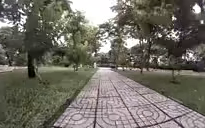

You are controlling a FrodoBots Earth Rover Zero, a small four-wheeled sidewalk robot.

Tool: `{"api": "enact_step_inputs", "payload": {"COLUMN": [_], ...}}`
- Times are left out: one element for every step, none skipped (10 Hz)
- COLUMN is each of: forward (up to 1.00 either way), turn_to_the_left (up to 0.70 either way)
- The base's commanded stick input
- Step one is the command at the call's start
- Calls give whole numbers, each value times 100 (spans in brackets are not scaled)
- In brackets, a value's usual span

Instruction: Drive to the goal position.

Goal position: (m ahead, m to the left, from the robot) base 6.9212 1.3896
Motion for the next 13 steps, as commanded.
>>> {"api": "enact_step_inputs", "payload": {"forward": [100,100,100,100,100,100,100,100,100,100,100,100,100], "turn_to_the_left": [0,0,0,0,-1,-13,-25,-26,-7,0,0,0,17]}}
